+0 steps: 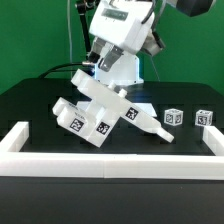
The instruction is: Assemble chair
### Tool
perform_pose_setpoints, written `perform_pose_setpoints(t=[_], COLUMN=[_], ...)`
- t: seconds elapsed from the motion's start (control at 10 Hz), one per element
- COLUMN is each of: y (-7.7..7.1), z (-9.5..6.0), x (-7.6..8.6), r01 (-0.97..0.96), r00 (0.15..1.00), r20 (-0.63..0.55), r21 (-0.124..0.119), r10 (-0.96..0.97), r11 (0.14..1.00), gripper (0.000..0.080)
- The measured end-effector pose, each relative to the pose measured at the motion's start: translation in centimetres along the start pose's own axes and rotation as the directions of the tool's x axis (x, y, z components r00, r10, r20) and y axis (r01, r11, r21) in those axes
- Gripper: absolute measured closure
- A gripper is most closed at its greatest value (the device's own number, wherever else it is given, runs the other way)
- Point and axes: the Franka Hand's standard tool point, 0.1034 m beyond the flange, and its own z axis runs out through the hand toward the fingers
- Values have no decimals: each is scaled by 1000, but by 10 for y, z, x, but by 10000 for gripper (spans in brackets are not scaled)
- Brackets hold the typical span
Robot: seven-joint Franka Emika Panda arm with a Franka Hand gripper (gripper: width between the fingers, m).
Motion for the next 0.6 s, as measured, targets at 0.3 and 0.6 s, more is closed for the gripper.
perform_pose_setpoints(t=[0.3,0.6], y=[-2,8], z=[4,11], x=[7,8], r01=[5,3], r00=[1000,1000], r20=[2,-10], r21=[-1,-5], r10=[-5,-3], r11=[1000,1000], gripper=[150,150])
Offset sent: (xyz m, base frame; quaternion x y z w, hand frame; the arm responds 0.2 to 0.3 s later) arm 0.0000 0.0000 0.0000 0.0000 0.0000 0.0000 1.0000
